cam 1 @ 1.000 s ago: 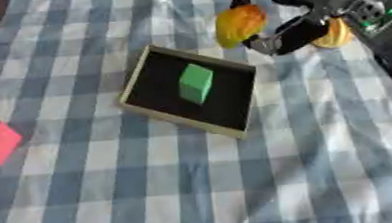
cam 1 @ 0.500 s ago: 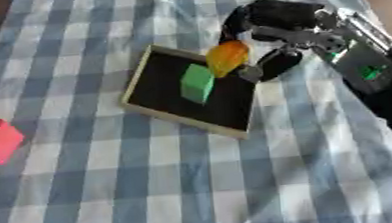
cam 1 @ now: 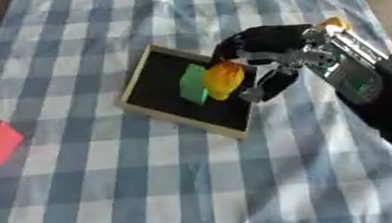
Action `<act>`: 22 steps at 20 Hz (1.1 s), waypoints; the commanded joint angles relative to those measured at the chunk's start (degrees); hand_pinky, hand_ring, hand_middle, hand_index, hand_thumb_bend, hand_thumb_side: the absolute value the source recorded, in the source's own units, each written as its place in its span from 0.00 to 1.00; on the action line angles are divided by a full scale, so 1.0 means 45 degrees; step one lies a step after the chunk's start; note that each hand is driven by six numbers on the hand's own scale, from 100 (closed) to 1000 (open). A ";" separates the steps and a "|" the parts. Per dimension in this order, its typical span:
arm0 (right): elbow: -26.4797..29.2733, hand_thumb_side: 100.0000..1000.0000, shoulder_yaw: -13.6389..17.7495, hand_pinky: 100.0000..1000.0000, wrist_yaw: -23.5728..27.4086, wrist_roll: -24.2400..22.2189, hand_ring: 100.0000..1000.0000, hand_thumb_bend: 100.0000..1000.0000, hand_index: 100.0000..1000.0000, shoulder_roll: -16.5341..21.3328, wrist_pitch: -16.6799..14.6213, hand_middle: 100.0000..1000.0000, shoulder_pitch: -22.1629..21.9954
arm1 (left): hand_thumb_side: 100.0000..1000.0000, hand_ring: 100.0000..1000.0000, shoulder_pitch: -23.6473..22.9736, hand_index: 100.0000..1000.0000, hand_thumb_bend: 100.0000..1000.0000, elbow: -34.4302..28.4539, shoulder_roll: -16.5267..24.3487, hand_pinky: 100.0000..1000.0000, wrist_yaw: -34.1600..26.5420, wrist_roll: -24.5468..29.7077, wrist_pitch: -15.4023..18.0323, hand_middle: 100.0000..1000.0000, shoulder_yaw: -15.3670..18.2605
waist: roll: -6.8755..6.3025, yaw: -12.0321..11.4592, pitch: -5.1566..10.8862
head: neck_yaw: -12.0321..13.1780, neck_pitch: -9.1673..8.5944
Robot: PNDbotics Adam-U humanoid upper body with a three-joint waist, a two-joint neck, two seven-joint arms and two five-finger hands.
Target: Pick up objects on the table and place them in the box.
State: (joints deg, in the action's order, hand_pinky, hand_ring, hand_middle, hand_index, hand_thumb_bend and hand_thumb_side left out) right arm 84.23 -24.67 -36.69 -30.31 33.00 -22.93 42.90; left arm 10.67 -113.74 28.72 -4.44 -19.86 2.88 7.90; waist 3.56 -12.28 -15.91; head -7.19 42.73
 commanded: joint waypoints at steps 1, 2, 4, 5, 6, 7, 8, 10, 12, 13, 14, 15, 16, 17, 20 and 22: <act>0.0271 0.32 0.0320 0.87 -0.0079 -0.0152 0.85 0.00 0.90 0.0211 0.0094 0.83 0.0137 | 0.58 0.75 0.0117 0.82 0.00 -0.0190 0.0256 1.00 -0.0042 -0.0012 0.0046 0.66 0.0071 | -0.0031 0.0015 0.0113 | -0.0006 -0.0111; 0.0351 0.38 0.0383 0.87 -0.0047 -0.0100 0.85 0.00 0.91 0.0229 0.0171 0.84 0.0125 | 0.58 0.75 0.0118 0.82 0.00 -0.0190 0.0256 1.00 -0.0043 -0.0017 0.0046 0.66 0.0071 | -0.0030 0.0022 0.0116 | -0.0007 -0.0115; 0.0494 0.40 0.0498 0.87 -0.0020 0.0039 0.85 0.00 0.91 0.0279 0.0360 0.83 0.0095 | 0.58 0.75 0.0114 0.82 0.00 -0.0190 0.0244 1.00 -0.0042 -0.0015 0.0040 0.66 0.0065 | -0.0028 0.0033 0.0116 | -0.0004 -0.0123; 0.0570 0.39 0.0560 0.87 -0.0007 0.0138 0.85 0.00 0.91 0.0311 0.0460 0.83 0.0072 | 0.58 0.75 0.0107 0.82 0.00 -0.0190 0.0238 1.00 -0.0041 -0.0012 0.0034 0.66 0.0063 | -0.0027 0.0038 0.0115 | -0.0001 -0.0123; 0.0652 0.39 0.0623 0.87 0.0019 0.0239 0.85 0.00 0.91 0.0355 0.0546 0.83 0.0048 | 0.58 0.75 0.0096 0.82 0.00 -0.0190 0.0235 1.00 -0.0039 -0.0012 0.0026 0.66 0.0065 | -0.0027 0.0044 0.0115 | 0.0006 -0.0120; 0.0741 0.37 0.0684 0.87 0.0059 0.0330 0.85 0.00 0.91 0.0404 0.0621 0.83 0.0021 | 0.58 0.75 0.0089 0.82 0.00 -0.0190 0.0236 1.00 -0.0035 -0.0014 0.0022 0.66 0.0068 | -0.0026 0.0051 0.0115 | 0.0012 -0.0115; 0.0860 0.34 0.0765 0.87 0.0115 0.0421 0.85 0.00 0.91 0.0464 0.0685 0.82 -0.0006 | 0.58 0.75 0.0083 0.82 0.00 -0.0190 0.0237 1.00 -0.0032 -0.0017 0.0018 0.66 0.0072 | -0.0026 0.0061 0.0117 | 0.0020 -0.0108; 0.1172 0.31 0.0963 0.87 0.0271 0.0565 0.84 0.00 0.91 0.0618 0.0790 0.82 -0.0084 | 0.58 0.75 0.0078 0.82 0.00 -0.0190 0.0234 1.00 -0.0030 -0.0021 0.0012 0.66 0.0076 | -0.0025 0.0083 0.0121 | 0.0044 -0.0120; 0.1579 0.30 0.1212 0.88 0.0515 0.0605 0.85 0.00 0.91 0.0858 0.0886 0.83 -0.0184 | 0.58 0.75 0.0069 0.82 0.00 -0.0190 0.0233 1.00 -0.0028 -0.0021 0.0003 0.66 0.0079 | -0.0022 0.0106 0.0131 | 0.0070 -0.0124; 0.1779 0.29 0.1325 0.88 0.0677 0.0574 0.85 0.00 0.91 0.0980 0.0923 0.82 -0.0225 | 0.58 0.75 0.0064 0.82 0.00 -0.0190 0.0230 1.00 -0.0028 -0.0023 0.0000 0.66 0.0082 | -0.0019 0.0118 0.0139 | 0.0075 -0.0124; 0.1974 0.28 0.1433 0.89 0.0835 0.0519 0.86 0.00 0.92 0.1101 0.0944 0.84 -0.0252 | 0.58 0.75 0.0058 0.82 0.00 -0.0190 0.0226 1.00 -0.0029 -0.0024 -0.0004 0.66 0.0084 | -0.0015 0.0129 0.0147 | 0.0076 -0.0131; 0.2159 0.29 0.1530 0.89 0.0990 0.0438 0.86 0.00 0.92 0.1200 0.0928 0.84 -0.0270 | 0.58 0.75 0.0053 0.82 0.00 -0.0190 0.0220 1.00 -0.0031 -0.0025 -0.0008 0.66 0.0086 | -0.0014 0.0142 0.0156 | 0.0080 -0.0139; 0.2317 0.28 0.1599 0.89 0.1148 0.0322 0.86 0.00 0.92 0.1261 0.0880 0.84 -0.0271 | 0.58 0.75 0.0046 0.82 0.00 -0.0190 0.0212 1.00 -0.0034 -0.0026 -0.0011 0.66 0.0088 | -0.0013 0.0154 0.0165 | 0.0081 -0.0143; 0.2416 0.28 0.1607 0.89 0.1265 0.0181 0.87 0.00 0.92 0.1288 0.0805 0.84 -0.0247 | 0.58 0.75 0.0042 0.82 0.00 -0.0190 0.0201 1.00 -0.0039 -0.0025 -0.0016 0.66 0.0086 | -0.0013 0.0161 0.0174 | 0.0075 -0.0146; 0.2154 0.27 0.1138 0.92 0.1571 -0.0653 0.91 0.03 0.94 0.1104 0.0501 0.88 -0.0092 | 0.58 0.75 0.0049 0.82 0.00 -0.0190 0.0145 1.00 -0.0062 -0.0010 -0.0028 0.66 0.0071 | -0.0025 0.0139 0.0195 | -0.0006 -0.0171; 0.1682 0.21 0.0798 0.95 0.1489 -0.1283 0.94 0.10 0.94 0.0795 0.0262 0.89 0.0063 | 0.58 0.75 0.0035 0.82 0.00 -0.0190 0.0120 1.00 -0.0074 -0.0012 -0.0038 0.66 0.0078 | -0.0041 0.0122 0.0202 | -0.0053 -0.0171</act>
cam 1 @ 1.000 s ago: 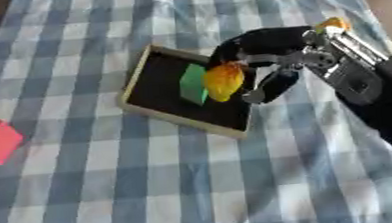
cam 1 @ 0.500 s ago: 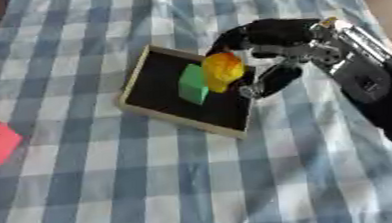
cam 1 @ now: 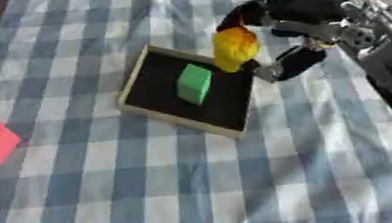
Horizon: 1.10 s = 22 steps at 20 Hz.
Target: Pick up objects on the table and place them in the box.
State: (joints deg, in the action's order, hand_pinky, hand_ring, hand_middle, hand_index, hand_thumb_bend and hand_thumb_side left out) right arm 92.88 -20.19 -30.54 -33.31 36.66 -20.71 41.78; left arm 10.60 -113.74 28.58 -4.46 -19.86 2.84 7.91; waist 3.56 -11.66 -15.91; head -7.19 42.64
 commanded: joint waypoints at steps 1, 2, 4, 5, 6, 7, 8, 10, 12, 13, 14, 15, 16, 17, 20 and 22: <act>-0.0492 0.24 -0.0300 0.98 0.0106 -0.0812 0.96 0.10 0.95 -0.0201 -0.0316 0.89 0.0372 | 0.58 0.75 0.0039 0.82 0.00 -0.0190 0.0141 1.00 -0.0076 -0.0017 -0.0034 0.66 0.0085 | -0.0047 -0.0020 0.0203 | -0.0067 -0.0154; -0.0700 0.29 -0.0358 1.00 0.0105 -0.0927 0.99 0.05 0.98 -0.0354 -0.0391 0.91 0.0424 | 0.58 0.75 0.0028 0.82 0.00 -0.0190 0.0133 1.00 -0.0080 -0.0024 -0.0040 0.66 0.0092 | -0.0051 -0.0023 0.0204 | -0.0074 -0.0157; -0.1034 0.36 -0.0409 1.00 0.0180 -0.0997 1.00 0.00 1.00 -0.0627 -0.0497 0.96 0.0496 | 0.58 0.75 0.0015 0.82 0.00 -0.0190 0.0122 1.00 -0.0083 -0.0046 -0.0053 0.66 0.0108 | -0.0052 -0.0024 0.0206 | -0.0073 -0.0167; -0.1187 0.41 -0.0395 1.00 0.0244 -0.0958 1.00 0.00 1.00 -0.0742 -0.0501 1.00 0.0517 | 0.58 0.75 0.0013 0.82 0.00 -0.0190 0.0114 1.00 -0.0087 -0.0059 -0.0053 0.66 0.0114 | -0.0050 -0.0022 0.0209 | -0.0067 -0.0176; -0.1328 0.47 -0.0381 1.00 0.0301 -0.0903 1.00 0.00 1.00 -0.0829 -0.0485 1.00 0.0530 | 0.58 0.75 0.0011 0.82 0.00 -0.0190 0.0107 1.00 -0.0092 -0.0069 -0.0054 0.66 0.0116 | -0.0048 -0.0022 0.0211 | -0.0062 -0.0181; -0.1496 0.49 -0.0362 1.00 0.0358 -0.0851 1.00 0.00 1.00 -0.0907 -0.0454 1.00 0.0530 | 0.58 0.75 0.0010 0.82 0.00 -0.0190 0.0104 1.00 -0.0095 -0.0074 -0.0055 0.66 0.0115 | -0.0045 -0.0023 0.0213 | -0.0060 -0.0184; -0.1647 0.53 -0.0336 1.00 0.0387 -0.0784 1.00 0.00 1.00 -0.0962 -0.0427 1.00 0.0535 | 0.58 0.75 0.0011 0.82 0.00 -0.0190 0.0102 1.00 -0.0098 -0.0080 -0.0053 0.66 0.0115 | -0.0045 -0.0024 0.0216 | -0.0061 -0.0184; -0.1910 0.54 -0.0258 1.00 0.0378 -0.0614 1.00 0.00 1.00 -0.1046 -0.0375 1.00 0.0537 | 0.58 0.75 0.0014 0.82 0.00 -0.0190 0.0102 1.00 -0.0104 -0.0103 -0.0035 0.66 0.0126 | -0.0050 -0.0029 0.0218 | -0.0050 -0.0189; -0.2051 0.54 -0.0210 1.00 0.0281 -0.0470 1.00 0.00 1.00 -0.1103 -0.0367 1.00 0.0544 | 0.58 0.75 0.0005 0.82 0.00 -0.0190 0.0093 1.00 -0.0110 -0.0125 -0.0030 0.65 0.0132 | -0.0055 -0.0034 0.0217 | -0.0036 -0.0195; -0.2095 0.54 -0.0209 1.00 0.0229 -0.0416 1.00 0.00 1.00 -0.1122 -0.0375 1.00 0.0549 | 0.58 0.75 0.0004 0.82 0.00 -0.0190 0.0088 1.00 -0.0113 -0.0133 -0.0030 0.65 0.0132 | -0.0057 -0.0036 0.0217 | -0.0036 -0.0191; -0.2126 0.53 -0.0211 1.00 0.0183 -0.0365 1.00 0.00 1.00 -0.1134 -0.0384 1.00 0.0552 | 0.58 0.75 0.0005 0.82 0.00 -0.0190 0.0085 1.00 -0.0115 -0.0140 -0.0030 0.65 0.0133 | -0.0058 -0.0037 0.0217 | -0.0034 -0.0189; -0.2131 0.52 -0.0195 1.00 0.0154 -0.0303 1.00 0.00 1.00 -0.1143 -0.0390 1.00 0.0547 | 0.58 0.75 0.0009 0.82 0.00 -0.0190 0.0082 1.00 -0.0117 -0.0146 -0.0031 0.65 0.0133 | -0.0062 -0.0038 0.0214 | -0.0021 -0.0186; -0.2100 0.51 -0.0170 1.00 0.0139 -0.0232 1.00 0.00 1.00 -0.1137 -0.0398 1.00 0.0536 | 0.58 0.75 0.0012 0.82 0.00 -0.0190 0.0081 1.00 -0.0117 -0.0149 -0.0032 0.65 0.0132 | -0.0066 -0.0039 0.0210 | -0.0007 -0.0184; -0.2005 0.48 -0.0119 1.00 0.0164 -0.0134 1.00 0.00 1.00 -0.1102 -0.0405 1.00 0.0519 | 0.58 0.75 0.0014 0.82 0.00 -0.0190 0.0085 1.00 -0.0113 -0.0151 -0.0031 0.65 0.0133 | -0.0068 -0.0039 0.0205 | 0.0008 -0.0181; -0.1303 0.48 0.0205 1.00 0.0451 0.0317 1.00 0.00 1.00 -0.0825 -0.0365 1.00 0.0437 | 0.58 0.75 0.0012 0.82 0.00 -0.0190 0.0099 1.00 -0.0103 -0.0168 -0.0025 0.65 0.0143 | -0.0064 -0.0022 0.0184 | 0.0042 -0.0192; -0.0554 0.25 0.0615 1.00 0.0847 0.0736 1.00 0.00 1.00 -0.0444 -0.0199 1.00 0.0358 | 0.58 0.75 0.0014 0.82 0.00 -0.0190 0.0112 1.00 -0.0095 -0.0170 -0.0026 0.65 0.0146 | -0.0051 0.0005 0.0168 | 0.0078 -0.0189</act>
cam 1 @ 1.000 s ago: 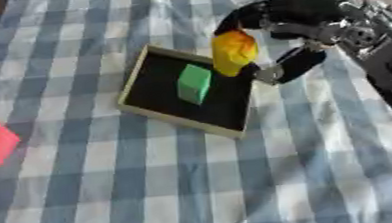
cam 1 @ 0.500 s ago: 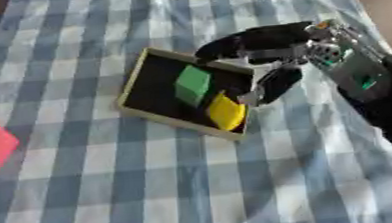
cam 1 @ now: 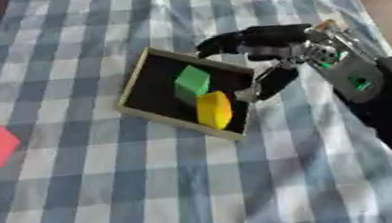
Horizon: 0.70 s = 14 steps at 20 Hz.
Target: Pick up objects on the table and place them in the box.
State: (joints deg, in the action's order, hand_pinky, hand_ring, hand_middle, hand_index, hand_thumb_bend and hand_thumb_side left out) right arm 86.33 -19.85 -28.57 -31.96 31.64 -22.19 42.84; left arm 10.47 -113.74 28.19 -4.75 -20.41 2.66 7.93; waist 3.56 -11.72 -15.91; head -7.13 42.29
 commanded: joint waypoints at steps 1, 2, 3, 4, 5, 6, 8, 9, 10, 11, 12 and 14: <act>0.1269 0.20 0.0779 1.00 0.0597 0.0617 1.00 0.00 1.00 0.0937 0.0265 1.00 0.0093 | 0.58 0.75 0.0046 0.82 0.00 -0.0190 0.0207 1.00 -0.0023 -0.0052 0.0012 0.65 0.0144 | -0.0042 0.0033 0.0161 | 0.0088 -0.0121; 0.1604 0.17 0.1005 1.00 0.0737 0.0753 1.00 0.00 1.00 0.1217 0.0420 1.00 0.0056 | 0.58 0.75 0.0051 0.82 0.00 -0.0190 0.0214 1.00 -0.0018 -0.0056 0.0012 0.65 0.0148 | -0.0035 0.0040 0.0155 | 0.0101 -0.0130; 0.1850 0.15 0.1255 0.99 0.0800 0.0869 1.00 0.00 1.00 0.1540 0.0607 0.96 0.0025 | 0.58 0.75 0.0053 0.82 0.00 -0.0190 0.0226 1.00 -0.0012 -0.0061 0.0011 0.65 0.0153 | -0.0027 0.0055 0.0153 | 0.0121 -0.0130; 0.1986 0.10 0.1502 0.97 0.0814 0.0979 0.99 0.00 0.99 0.1856 0.0817 0.90 -0.0007 | 0.58 0.75 0.0059 0.82 0.00 -0.0190 0.0237 1.00 -0.0008 -0.0065 0.0009 0.65 0.0155 | -0.0022 0.0063 0.0150 | 0.0126 -0.0127; 0.1974 0.10 0.1781 0.96 0.0714 0.1114 0.97 0.00 0.99 0.2217 0.1060 0.87 -0.0040 | 0.58 0.75 0.0066 0.82 0.00 -0.0190 0.0248 1.00 -0.0003 -0.0068 0.0010 0.65 0.0158 | -0.0017 0.0077 0.0147 | 0.0133 -0.0129; 0.1906 0.10 0.1994 0.96 0.0554 0.1256 0.97 0.00 0.98 0.2505 0.1236 0.86 -0.0074 | 0.58 0.75 0.0074 0.82 0.00 -0.0190 0.0255 1.00 0.0001 -0.0068 0.0012 0.65 0.0158 | -0.0013 0.0072 0.0140 | 0.0128 -0.0137; 0.1416 0.12 0.2436 0.95 0.0004 0.1522 0.97 0.10 0.98 0.3145 0.1574 0.89 -0.0206 | 0.58 0.75 0.0070 0.82 0.00 -0.0190 0.0286 1.00 0.0011 -0.0088 0.0013 0.65 0.0176 | -0.0008 0.0083 0.0117 | 0.0147 -0.0146; 0.1040 0.13 0.2634 0.95 -0.0297 0.1649 0.97 0.11 0.98 0.3435 0.1714 0.89 -0.0280 | 0.58 0.75 0.0081 0.82 0.00 -0.0190 0.0310 1.00 0.0016 -0.0099 0.0024 0.65 0.0182 | -0.0011 0.0088 0.0105 | 0.0150 -0.0150; 0.0626 0.14 0.2789 0.95 -0.0580 0.1788 0.97 0.13 0.99 0.3681 0.1801 0.89 -0.0331 | 0.58 0.75 0.0103 0.82 0.00 -0.0190 0.0339 1.00 0.0021 -0.0108 0.0042 0.65 0.0183 | -0.0018 0.0082 0.0092 | 0.0145 -0.0161; 0.0185 0.15 0.2913 0.95 -0.0865 0.1935 0.98 0.17 0.99 0.3907 0.1845 0.91 -0.0370 | 0.57 0.75 0.0138 0.82 0.00 -0.0190 0.0379 1.00 0.0028 -0.0115 0.0071 0.65 0.0181 | -0.0028 0.0076 0.0075 | 0.0142 -0.0181; -0.0231 0.16 0.3000 0.95 -0.1144 0.2072 0.99 0.19 1.00 0.4095 0.1836 0.92 -0.0395 | 0.57 0.75 0.0178 0.82 0.00 -0.0190 0.0421 1.00 0.0034 -0.0122 0.0105 0.65 0.0178 | -0.0040 0.0066 0.0055 | 0.0135 -0.0206; -0.1004 0.19 0.3123 0.95 -0.1627 0.2285 0.99 0.23 1.00 0.4380 0.1761 0.91 -0.0419 | 0.56 0.76 0.0256 0.82 0.00 -0.0190 0.0514 1.00 0.0047 -0.0138 0.0181 0.65 0.0173 | -0.0073 0.0059 0.0002 | 0.0132 -0.0263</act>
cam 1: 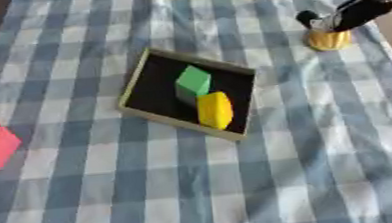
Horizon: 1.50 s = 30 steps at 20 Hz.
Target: Pick up objects on the table and place them in the box.
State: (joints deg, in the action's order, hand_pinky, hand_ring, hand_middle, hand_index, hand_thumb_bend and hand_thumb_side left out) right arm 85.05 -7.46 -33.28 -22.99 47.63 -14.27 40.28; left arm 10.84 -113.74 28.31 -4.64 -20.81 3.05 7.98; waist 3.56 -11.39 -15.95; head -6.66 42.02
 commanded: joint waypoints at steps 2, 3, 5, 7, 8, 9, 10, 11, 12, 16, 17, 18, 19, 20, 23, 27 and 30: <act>-0.1372 0.20 0.0450 0.95 -0.0953 0.0464 1.00 0.24 1.00 0.0933 -0.0114 0.92 0.0194 | 0.56 0.76 0.0237 0.82 0.00 -0.0190 0.0545 1.00 0.0024 -0.0058 0.0143 0.65 0.0144 | -0.0108 -0.0015 -0.0038 | 0.0014 -0.0240; -0.1673 0.20 0.0505 0.95 -0.1097 0.0539 1.00 0.23 1.00 0.0929 -0.0151 0.92 0.0240 | 0.56 0.76 0.0265 0.82 0.00 -0.0190 0.0559 1.00 0.0022 -0.0056 0.0156 0.65 0.0134 | -0.0128 -0.0016 -0.0063 | 0.0010 -0.0270; -0.2280 0.22 0.0608 0.96 -0.1289 0.0627 1.00 0.21 1.00 0.0876 -0.0203 0.93 0.0358 | 0.56 0.76 0.0305 0.82 0.00 -0.0190 0.0568 1.00 0.0021 -0.0045 0.0167 0.65 0.0115 | -0.0158 -0.0030 -0.0108 | 0.0000 -0.0315; -0.2852 0.23 0.0655 0.96 -0.1432 0.0635 1.00 0.22 1.00 0.0851 -0.0275 0.93 0.0462 | 0.56 0.76 0.0319 0.82 0.00 -0.0190 0.0569 1.00 0.0028 -0.0045 0.0163 0.65 0.0115 | -0.0177 -0.0052 -0.0154 | -0.0020 -0.0357; -0.3106 0.23 0.0686 0.96 -0.1501 0.0645 1.00 0.21 1.00 0.0830 -0.0313 0.93 0.0511 | 0.56 0.76 0.0318 0.82 0.00 -0.0190 0.0567 1.00 0.0031 -0.0051 0.0153 0.65 0.0121 | -0.0185 -0.0061 -0.0175 | -0.0026 -0.0377; -0.3317 0.23 0.0725 0.96 -0.1526 0.0655 1.00 0.20 1.00 0.0794 -0.0349 0.93 0.0555 | 0.56 0.76 0.0318 0.82 0.00 -0.0190 0.0565 1.00 0.0034 -0.0056 0.0146 0.65 0.0125 | -0.0190 -0.0066 -0.0193 | -0.0031 -0.0395; -0.3505 0.24 0.0753 0.96 -0.1539 0.0651 1.00 0.20 1.00 0.0764 -0.0387 0.93 0.0597 | 0.56 0.76 0.0318 0.82 0.00 -0.0190 0.0563 1.00 0.0037 -0.0058 0.0139 0.65 0.0125 | -0.0194 -0.0070 -0.0209 | -0.0037 -0.0410; -0.3669 0.25 0.0763 0.96 -0.1558 0.0627 1.00 0.20 1.00 0.0744 -0.0434 0.93 0.0638 | 0.56 0.76 0.0321 0.82 0.00 -0.0190 0.0560 1.00 0.0041 -0.0055 0.0134 0.65 0.0122 | -0.0195 -0.0074 -0.0224 | -0.0040 -0.0429; -0.3818 0.25 0.0765 0.96 -0.1582 0.0596 1.00 0.20 1.00 0.0728 -0.0483 0.94 0.0687 | 0.56 0.76 0.0327 0.82 0.00 -0.0190 0.0558 1.00 0.0045 -0.0051 0.0129 0.65 0.0119 | -0.0196 -0.0077 -0.0239 | -0.0041 -0.0455; -0.4437 0.24 0.0813 0.96 -0.1836 0.0577 1.00 0.24 1.00 0.0581 -0.0586 0.93 0.0974 | 0.56 0.76 0.0361 0.82 0.00 -0.0190 0.0546 1.00 0.0053 -0.0042 0.0120 0.65 0.0107 | -0.0203 -0.0098 -0.0299 | -0.0063 -0.0588; -0.4634 0.22 0.0824 0.96 -0.1940 0.0605 1.00 0.25 1.00 0.0520 -0.0588 0.93 0.1071 | 0.56 0.76 0.0372 0.82 0.00 -0.0190 0.0545 1.00 0.0053 -0.0042 0.0122 0.65 0.0105 | -0.0206 -0.0111 -0.0313 | -0.0073 -0.0625; -0.4848 0.21 0.0831 0.96 -0.2053 0.0636 1.00 0.26 1.00 0.0449 -0.0584 0.92 0.1179 | 0.56 0.76 0.0384 0.82 0.00 -0.0190 0.0543 1.00 0.0051 -0.0042 0.0124 0.65 0.0102 | -0.0210 -0.0129 -0.0328 | -0.0088 -0.0665; -0.5076 0.18 0.0833 0.95 -0.2176 0.0672 1.00 0.28 1.00 0.0371 -0.0594 0.92 0.1288 | 0.56 0.76 0.0394 0.82 0.00 -0.0190 0.0542 1.00 0.0051 -0.0037 0.0127 0.65 0.0096 | -0.0212 -0.0149 -0.0342 | -0.0106 -0.0702; -0.5322 0.20 0.0826 0.95 -0.2310 0.0698 1.00 0.29 1.00 0.0295 -0.0624 0.92 0.1395 | 0.56 0.76 0.0402 0.82 0.00 -0.0190 0.0538 1.00 0.0051 -0.0030 0.0129 0.65 0.0089 | -0.0217 -0.0171 -0.0357 | -0.0126 -0.0734; -0.6049 0.21 0.0798 0.95 -0.2731 0.0700 1.00 0.37 1.00 0.0156 -0.0801 0.94 0.1665 | 0.56 0.76 0.0412 0.82 0.00 -0.0190 0.0536 1.00 0.0054 -0.0022 0.0135 0.65 0.0085 | -0.0220 -0.0229 -0.0403 | -0.0150 -0.0776; -0.6869 0.24 0.0847 0.95 -0.3260 0.0730 1.00 0.36 1.00 0.0001 -0.1032 0.94 0.1864 | 0.57 0.76 0.0406 0.82 0.00 -0.0190 0.0505 1.00 0.0060 -0.0011 0.0121 0.65 0.0078 | -0.0202 -0.0258 -0.0473 | -0.0151 -0.0781; -0.7332 0.24 0.0876 0.95 -0.3582 0.0835 1.00 0.38 1.00 -0.0114 -0.1065 0.95 0.1947 | 0.57 0.76 0.0420 0.82 0.00 -0.0190 0.0487 1.00 0.0067 0.0010 0.0116 0.65 0.0064 | -0.0195 -0.0283 -0.0530 | -0.0159 -0.0804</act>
State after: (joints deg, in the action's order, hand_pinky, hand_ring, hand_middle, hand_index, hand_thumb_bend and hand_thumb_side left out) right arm 52.52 -4.23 -48.57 -19.48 45.72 -18.85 47.93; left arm 12.11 -113.74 29.23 -4.43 -20.93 3.51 7.93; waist 3.53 -12.64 -18.59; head -7.25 39.20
